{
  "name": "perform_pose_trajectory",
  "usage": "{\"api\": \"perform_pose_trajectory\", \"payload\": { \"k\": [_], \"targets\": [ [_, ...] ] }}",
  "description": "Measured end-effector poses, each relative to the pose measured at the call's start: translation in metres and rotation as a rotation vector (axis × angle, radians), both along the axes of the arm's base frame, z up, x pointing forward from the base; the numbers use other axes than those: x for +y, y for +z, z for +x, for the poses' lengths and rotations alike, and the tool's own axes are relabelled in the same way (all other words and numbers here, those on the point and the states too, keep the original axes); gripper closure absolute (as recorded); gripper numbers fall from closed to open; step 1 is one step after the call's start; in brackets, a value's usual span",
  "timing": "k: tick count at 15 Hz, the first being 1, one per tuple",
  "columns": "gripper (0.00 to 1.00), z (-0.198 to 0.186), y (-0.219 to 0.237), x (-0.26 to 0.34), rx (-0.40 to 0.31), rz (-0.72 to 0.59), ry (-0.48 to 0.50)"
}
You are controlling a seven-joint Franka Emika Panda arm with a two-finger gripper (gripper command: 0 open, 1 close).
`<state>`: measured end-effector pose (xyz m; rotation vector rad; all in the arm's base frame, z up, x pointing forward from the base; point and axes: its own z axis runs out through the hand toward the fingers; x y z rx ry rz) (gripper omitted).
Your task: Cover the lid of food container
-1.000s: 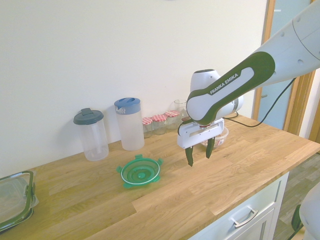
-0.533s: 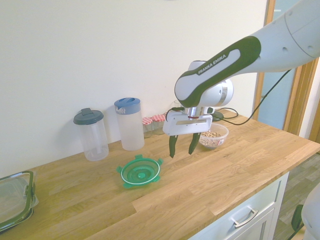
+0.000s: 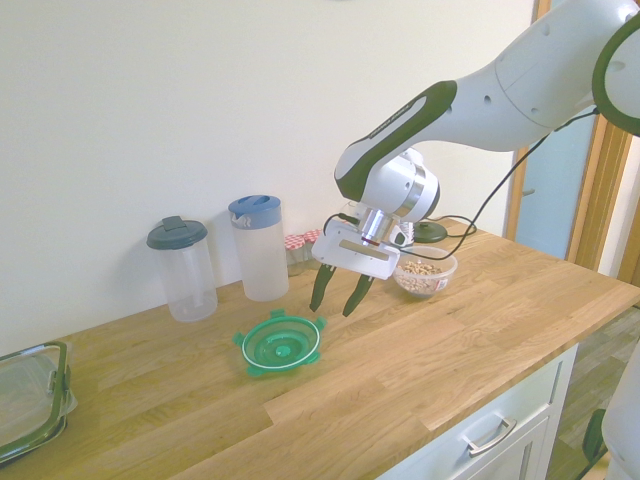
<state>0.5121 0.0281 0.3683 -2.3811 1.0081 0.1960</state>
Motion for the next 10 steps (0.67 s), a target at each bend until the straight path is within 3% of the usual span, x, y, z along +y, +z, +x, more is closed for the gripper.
{"api": "perform_pose_trajectory", "payload": {
  "k": [10],
  "targets": [
    [0.00,0.007,-0.044,0.005,0.019,0.134,-0.028]
  ]
}}
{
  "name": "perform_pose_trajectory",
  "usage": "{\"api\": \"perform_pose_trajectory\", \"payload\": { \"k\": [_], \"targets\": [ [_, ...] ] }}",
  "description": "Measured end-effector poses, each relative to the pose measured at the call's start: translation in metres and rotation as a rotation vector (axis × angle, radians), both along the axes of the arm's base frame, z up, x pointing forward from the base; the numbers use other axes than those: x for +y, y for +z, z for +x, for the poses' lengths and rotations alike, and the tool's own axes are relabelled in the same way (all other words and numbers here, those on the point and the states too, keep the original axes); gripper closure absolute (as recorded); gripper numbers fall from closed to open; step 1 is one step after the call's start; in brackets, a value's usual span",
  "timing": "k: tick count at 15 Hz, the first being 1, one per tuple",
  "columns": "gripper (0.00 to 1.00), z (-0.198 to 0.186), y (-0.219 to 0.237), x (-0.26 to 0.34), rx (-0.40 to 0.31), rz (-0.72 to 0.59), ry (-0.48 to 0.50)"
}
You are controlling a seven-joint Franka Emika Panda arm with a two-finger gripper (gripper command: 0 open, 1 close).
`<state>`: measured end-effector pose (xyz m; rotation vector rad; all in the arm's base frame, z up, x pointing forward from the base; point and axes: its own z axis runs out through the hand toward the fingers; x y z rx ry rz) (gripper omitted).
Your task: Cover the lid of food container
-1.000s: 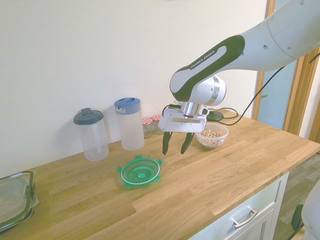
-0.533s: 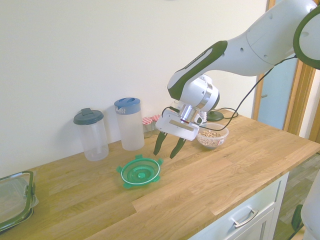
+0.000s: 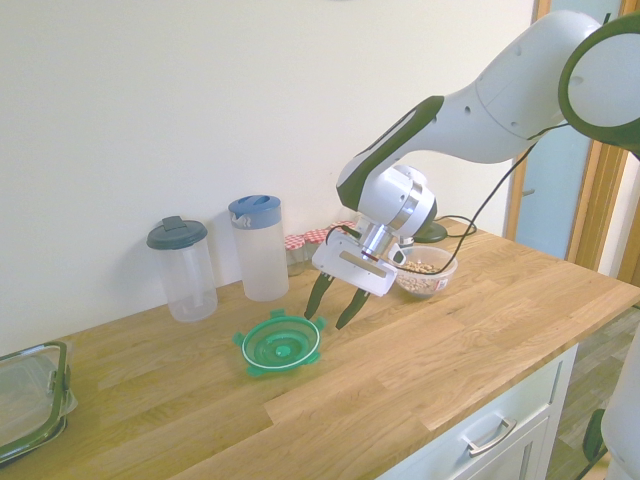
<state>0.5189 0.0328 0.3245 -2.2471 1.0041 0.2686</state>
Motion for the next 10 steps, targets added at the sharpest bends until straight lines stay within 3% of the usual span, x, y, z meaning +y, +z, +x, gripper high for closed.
{"api": "perform_pose_trajectory", "payload": {
  "k": [9,10],
  "targets": [
    [0.00,0.013,-0.026,0.026,-0.022,0.138,-0.052],
    [1.00,0.016,-0.028,0.028,-0.022,0.150,-0.060]
  ]
}}
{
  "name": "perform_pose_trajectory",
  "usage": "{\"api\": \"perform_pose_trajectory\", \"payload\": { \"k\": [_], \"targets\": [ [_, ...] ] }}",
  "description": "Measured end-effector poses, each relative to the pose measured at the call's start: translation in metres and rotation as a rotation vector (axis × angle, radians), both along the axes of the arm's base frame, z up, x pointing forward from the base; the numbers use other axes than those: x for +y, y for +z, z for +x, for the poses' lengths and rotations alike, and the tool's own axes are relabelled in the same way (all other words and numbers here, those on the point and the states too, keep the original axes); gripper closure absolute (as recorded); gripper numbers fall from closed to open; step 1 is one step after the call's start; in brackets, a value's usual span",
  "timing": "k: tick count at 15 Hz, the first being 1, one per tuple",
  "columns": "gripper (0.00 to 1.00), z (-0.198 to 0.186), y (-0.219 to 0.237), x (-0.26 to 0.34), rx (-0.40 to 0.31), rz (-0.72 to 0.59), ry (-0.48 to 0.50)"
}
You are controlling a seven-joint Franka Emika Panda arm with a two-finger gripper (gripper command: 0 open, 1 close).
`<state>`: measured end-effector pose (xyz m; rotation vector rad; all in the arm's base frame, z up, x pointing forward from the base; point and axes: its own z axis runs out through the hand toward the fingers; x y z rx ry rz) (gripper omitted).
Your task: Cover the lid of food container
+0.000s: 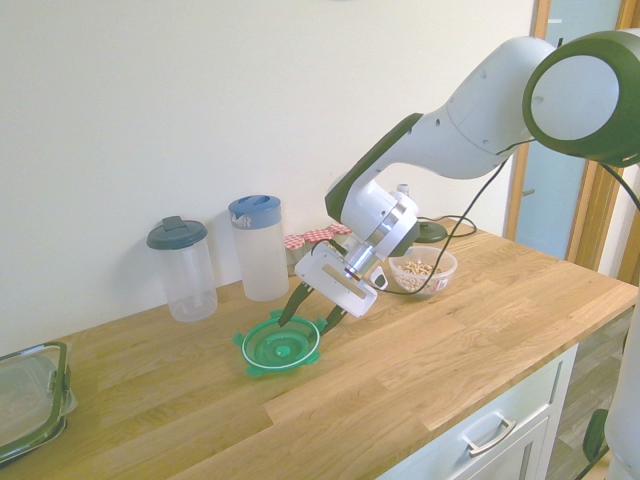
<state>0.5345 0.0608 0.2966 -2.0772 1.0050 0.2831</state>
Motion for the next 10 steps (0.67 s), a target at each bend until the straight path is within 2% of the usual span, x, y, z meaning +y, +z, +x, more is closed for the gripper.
{"api": "perform_pose_trajectory", "payload": {
  "k": [10],
  "targets": [
    [1.00,0.012,-0.013,0.005,0.028,0.048,-0.018]
  ]
}}
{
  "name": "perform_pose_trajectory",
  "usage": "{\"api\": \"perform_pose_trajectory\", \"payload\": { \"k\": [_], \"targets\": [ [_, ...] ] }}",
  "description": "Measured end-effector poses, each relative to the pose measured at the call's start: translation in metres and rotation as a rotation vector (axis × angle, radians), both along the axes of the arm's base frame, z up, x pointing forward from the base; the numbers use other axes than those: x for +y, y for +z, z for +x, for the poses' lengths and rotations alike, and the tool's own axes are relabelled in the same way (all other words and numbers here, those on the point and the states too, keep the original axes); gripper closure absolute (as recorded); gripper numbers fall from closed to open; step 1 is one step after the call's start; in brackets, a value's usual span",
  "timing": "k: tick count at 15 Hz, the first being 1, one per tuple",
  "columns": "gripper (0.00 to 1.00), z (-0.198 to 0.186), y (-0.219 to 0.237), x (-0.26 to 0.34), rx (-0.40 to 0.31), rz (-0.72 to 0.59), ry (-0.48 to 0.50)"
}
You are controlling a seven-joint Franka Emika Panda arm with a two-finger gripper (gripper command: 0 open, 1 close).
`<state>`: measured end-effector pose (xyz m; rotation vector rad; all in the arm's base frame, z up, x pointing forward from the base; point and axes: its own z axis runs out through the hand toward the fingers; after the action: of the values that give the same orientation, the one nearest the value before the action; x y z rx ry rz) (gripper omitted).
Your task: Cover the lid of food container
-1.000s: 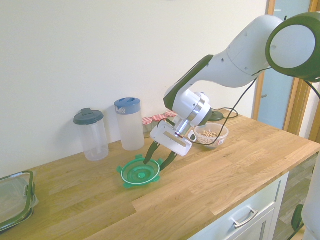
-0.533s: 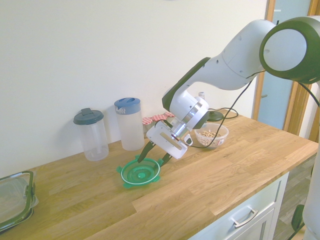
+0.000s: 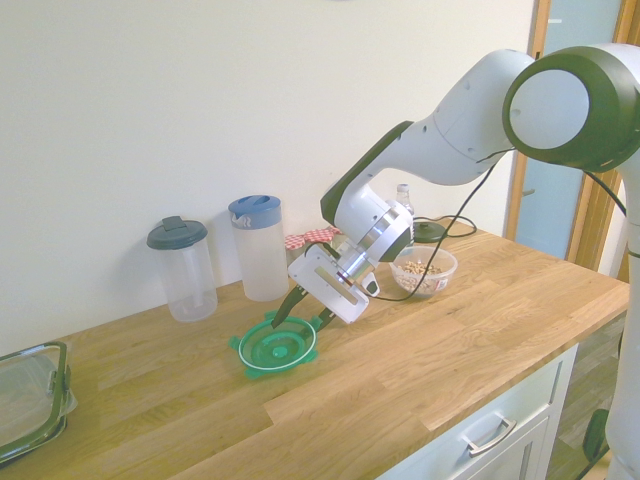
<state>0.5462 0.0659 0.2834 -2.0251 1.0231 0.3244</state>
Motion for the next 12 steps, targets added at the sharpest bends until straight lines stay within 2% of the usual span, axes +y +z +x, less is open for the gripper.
{"api": "perform_pose_trajectory", "payload": {
  "k": [12],
  "targets": [
    [1.00,0.0017,-0.0103,-0.0079,-0.004,-0.042,0.023]
  ]
}}
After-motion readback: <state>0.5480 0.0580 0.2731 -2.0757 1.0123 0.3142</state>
